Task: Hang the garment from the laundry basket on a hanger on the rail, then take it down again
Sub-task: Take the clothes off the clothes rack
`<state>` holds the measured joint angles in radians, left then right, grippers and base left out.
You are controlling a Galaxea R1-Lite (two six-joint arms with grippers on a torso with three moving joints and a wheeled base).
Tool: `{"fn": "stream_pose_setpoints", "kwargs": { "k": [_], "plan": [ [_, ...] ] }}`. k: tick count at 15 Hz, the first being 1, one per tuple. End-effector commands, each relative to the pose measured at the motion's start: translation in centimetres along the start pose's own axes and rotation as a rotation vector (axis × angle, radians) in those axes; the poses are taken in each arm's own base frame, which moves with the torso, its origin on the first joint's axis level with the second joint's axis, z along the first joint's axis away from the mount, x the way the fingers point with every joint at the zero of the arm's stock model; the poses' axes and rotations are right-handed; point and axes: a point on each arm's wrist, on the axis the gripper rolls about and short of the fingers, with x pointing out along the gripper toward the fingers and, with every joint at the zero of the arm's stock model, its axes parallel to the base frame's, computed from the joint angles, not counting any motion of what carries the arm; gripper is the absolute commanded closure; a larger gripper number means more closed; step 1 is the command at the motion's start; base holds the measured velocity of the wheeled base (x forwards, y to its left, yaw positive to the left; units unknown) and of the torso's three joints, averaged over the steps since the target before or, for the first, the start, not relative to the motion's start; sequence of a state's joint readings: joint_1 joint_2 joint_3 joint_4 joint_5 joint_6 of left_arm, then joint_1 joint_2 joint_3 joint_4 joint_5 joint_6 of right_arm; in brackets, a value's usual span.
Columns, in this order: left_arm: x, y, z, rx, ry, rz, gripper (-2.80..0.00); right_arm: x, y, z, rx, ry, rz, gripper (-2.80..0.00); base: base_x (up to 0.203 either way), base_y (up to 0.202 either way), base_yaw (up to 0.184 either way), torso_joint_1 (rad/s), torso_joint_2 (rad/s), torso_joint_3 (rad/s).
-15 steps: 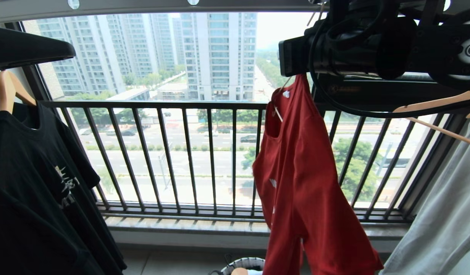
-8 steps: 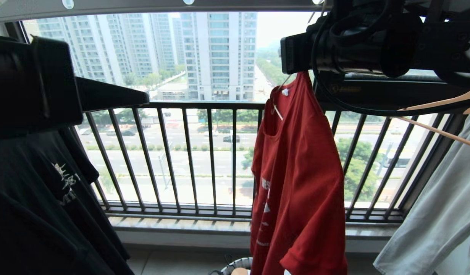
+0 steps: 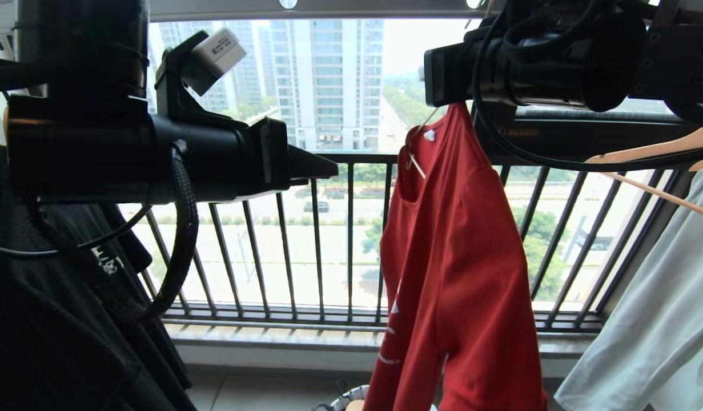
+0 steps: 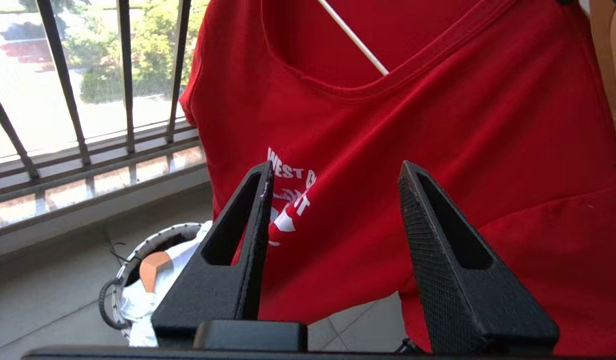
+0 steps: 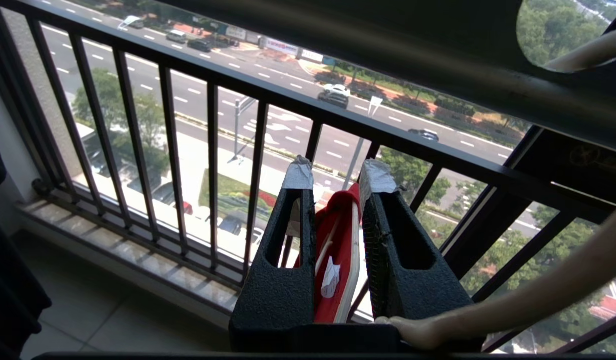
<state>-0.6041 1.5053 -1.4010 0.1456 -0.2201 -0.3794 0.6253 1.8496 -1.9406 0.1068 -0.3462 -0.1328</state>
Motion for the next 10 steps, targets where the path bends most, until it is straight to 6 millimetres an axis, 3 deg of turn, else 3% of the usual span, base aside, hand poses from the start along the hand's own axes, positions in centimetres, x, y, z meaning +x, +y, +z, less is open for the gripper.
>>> {"fn": "stream_pose_setpoints", "kwargs": {
  "k": [1, 6, 10],
  "plan": [
    [4.4, 2.0, 0.7, -0.019, 0.038, -0.042, -2.8, 0.0, 0.1, 0.0, -0.001, 0.0, 0.002, 0.0, 0.0, 0.0, 0.0, 0.0, 0.0, 0.0],
    [11.3, 4.7, 0.1, -0.027, 0.097, -0.022, -2.8, 0.0, 0.1, -0.1, -0.003, 0.004, 0.007, 0.0, 0.0, 0.0, 0.0, 0.0, 0.0, 0.0],
    [14.7, 6.2, -0.8, -0.008, 0.113, 0.022, -2.8, 0.1, 0.4, -0.4, -0.004, 0.012, 0.016, 0.0, 0.0, 0.0, 0.0, 0.0, 0.0, 0.0]
  ]
}}
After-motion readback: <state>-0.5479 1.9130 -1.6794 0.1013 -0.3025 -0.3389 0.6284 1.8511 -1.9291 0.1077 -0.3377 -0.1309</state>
